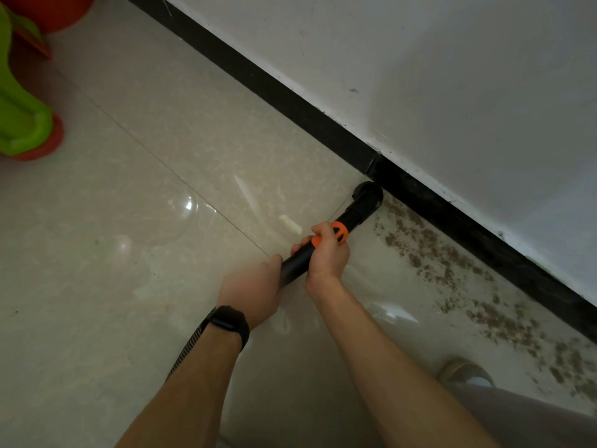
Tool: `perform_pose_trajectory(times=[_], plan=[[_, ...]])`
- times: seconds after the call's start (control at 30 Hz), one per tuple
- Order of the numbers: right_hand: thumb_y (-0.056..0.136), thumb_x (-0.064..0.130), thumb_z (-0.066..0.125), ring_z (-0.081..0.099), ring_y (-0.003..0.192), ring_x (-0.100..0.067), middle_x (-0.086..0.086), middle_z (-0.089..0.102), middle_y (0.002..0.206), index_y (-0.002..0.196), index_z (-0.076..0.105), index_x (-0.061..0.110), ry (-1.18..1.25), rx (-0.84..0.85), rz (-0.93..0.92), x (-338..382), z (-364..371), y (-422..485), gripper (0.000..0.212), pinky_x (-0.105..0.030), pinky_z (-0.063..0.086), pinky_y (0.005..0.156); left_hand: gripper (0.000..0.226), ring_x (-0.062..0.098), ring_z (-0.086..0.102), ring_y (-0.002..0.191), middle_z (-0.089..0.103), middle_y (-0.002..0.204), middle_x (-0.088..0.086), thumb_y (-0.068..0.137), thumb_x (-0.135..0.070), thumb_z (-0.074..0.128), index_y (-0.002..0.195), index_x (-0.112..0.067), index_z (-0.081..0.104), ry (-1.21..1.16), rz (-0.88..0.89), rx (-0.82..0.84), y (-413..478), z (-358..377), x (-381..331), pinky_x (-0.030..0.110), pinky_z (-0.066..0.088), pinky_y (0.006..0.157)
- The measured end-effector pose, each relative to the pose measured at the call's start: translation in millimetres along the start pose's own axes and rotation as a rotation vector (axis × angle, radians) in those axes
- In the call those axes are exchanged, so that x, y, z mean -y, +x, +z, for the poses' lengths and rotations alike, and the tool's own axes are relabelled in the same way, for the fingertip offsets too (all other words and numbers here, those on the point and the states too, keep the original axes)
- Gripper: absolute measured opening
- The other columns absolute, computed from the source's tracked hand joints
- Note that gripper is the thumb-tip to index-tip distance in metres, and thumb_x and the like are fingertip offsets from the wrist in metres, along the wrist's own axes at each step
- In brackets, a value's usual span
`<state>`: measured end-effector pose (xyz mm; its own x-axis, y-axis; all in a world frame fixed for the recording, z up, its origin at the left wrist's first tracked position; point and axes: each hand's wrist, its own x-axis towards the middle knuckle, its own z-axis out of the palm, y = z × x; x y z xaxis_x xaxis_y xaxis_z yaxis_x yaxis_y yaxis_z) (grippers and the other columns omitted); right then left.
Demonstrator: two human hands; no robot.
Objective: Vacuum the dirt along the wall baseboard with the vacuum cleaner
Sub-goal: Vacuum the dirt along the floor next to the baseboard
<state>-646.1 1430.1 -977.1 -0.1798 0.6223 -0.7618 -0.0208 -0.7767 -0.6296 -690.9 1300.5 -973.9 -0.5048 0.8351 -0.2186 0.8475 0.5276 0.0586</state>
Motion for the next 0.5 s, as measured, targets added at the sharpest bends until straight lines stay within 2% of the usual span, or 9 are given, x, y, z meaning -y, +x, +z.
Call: perform_pose_trajectory(times=[0.13, 0.23, 0.4, 0.5], plan=[[0.079, 0.003, 0.063, 0.054, 0.046, -0.024, -0.009, 0.054, 0.054, 0.076, 0.054, 0.008, 0.044, -0.002, 0.0, 8.7, -2.3, 7.4, 0.01, -0.033, 0.051, 0.05, 0.042, 0.024, 0.05, 0.033, 0.058, 0.057, 0.002, 0.061, -0.025, 0.088, 0.088, -0.009, 0.061, 0.019, 0.053, -0.098, 7.1, -3.9, -9.3, 0.022, 0.023, 0.039], [0.079, 0.003, 0.062, 0.054, 0.046, -0.024, -0.009, 0.054, 0.054, 0.075, 0.055, 0.008, 0.049, 0.008, 0.007, 8.5, -2.0, 10.1, 0.01, -0.033, 0.051, 0.05, 0.046, 0.022, 0.045, 0.028, 0.054, 0.051, 0.001, 0.051, -0.023, 0.093, 0.082, -0.009, 0.061, 0.032, 0.055, -0.141, 11.2, -2.6, -9.2, 0.021, 0.02, 0.038], [0.079, 0.006, 0.064, 0.056, 0.046, -0.022, -0.009, 0.056, 0.055, 0.077, 0.056, 0.008, 0.032, 0.044, 0.022, 6.1, 8.5, 14.0, 0.008, -0.036, 0.053, 0.056, 0.042, 0.024, 0.049, 0.031, 0.057, 0.056, 0.002, 0.06, -0.022, 0.089, 0.086, -0.009, 0.059, -0.039, 0.015, -0.137, 13.2, 3.6, -0.8, 0.021, 0.026, 0.039], [0.077, 0.009, 0.065, 0.058, 0.046, -0.022, -0.009, 0.058, 0.055, 0.078, 0.057, 0.009, -0.002, 0.068, 0.022, 6.8, 19.9, 15.9, 0.008, -0.036, 0.054, 0.056, 0.035, 0.025, 0.059, 0.047, 0.061, 0.072, 0.0, 0.081, -0.031, 0.073, 0.101, -0.012, 0.051, -0.079, -0.053, -0.073, 16.8, 3.5, 6.8, 0.025, 0.031, 0.043]])
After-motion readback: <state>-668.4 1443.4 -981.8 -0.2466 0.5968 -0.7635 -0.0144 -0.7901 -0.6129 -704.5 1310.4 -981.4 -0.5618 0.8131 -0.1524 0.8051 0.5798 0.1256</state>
